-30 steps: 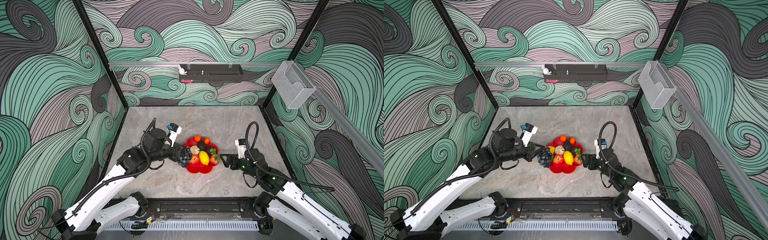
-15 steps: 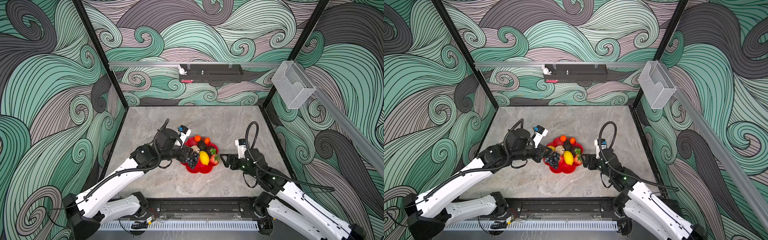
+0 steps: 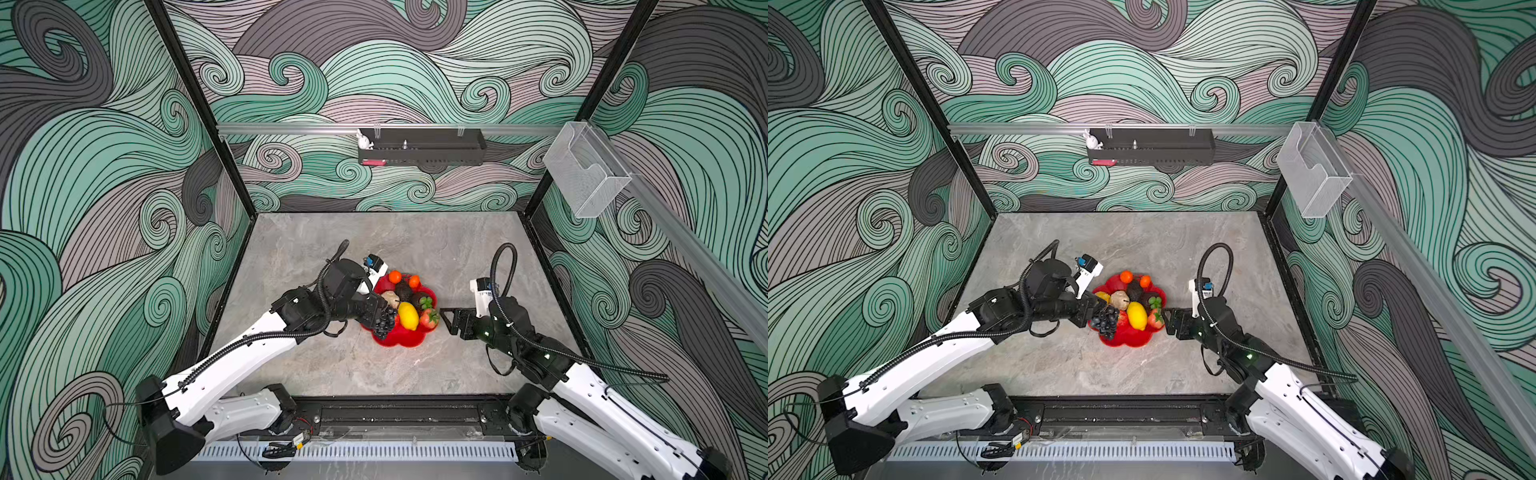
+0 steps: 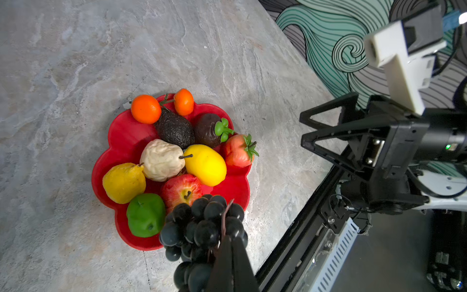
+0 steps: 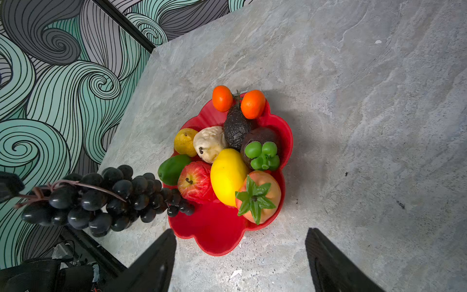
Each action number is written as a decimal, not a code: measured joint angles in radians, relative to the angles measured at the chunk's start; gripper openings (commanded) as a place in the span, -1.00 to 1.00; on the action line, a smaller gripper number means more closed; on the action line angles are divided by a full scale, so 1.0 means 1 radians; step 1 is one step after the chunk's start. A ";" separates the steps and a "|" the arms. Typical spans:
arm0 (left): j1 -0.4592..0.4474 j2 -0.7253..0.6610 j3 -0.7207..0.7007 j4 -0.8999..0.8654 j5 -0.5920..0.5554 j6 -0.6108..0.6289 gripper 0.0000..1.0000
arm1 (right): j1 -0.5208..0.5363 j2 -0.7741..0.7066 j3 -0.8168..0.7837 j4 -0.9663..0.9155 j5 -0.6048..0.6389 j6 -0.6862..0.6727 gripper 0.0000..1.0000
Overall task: Arrange fruit in a fruit bowl
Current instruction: Place the fruits in the fruit bowl.
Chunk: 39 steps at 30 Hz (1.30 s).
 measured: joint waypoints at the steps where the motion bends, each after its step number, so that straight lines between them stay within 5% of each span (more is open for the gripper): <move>1: -0.008 0.009 0.000 0.000 0.000 0.005 -1.00 | 0.000 0.001 0.000 0.000 0.000 0.000 0.63; 39: -0.116 0.552 0.288 -0.048 0.023 0.051 -1.00 | -0.001 -0.031 -0.019 -0.003 0.000 0.000 0.64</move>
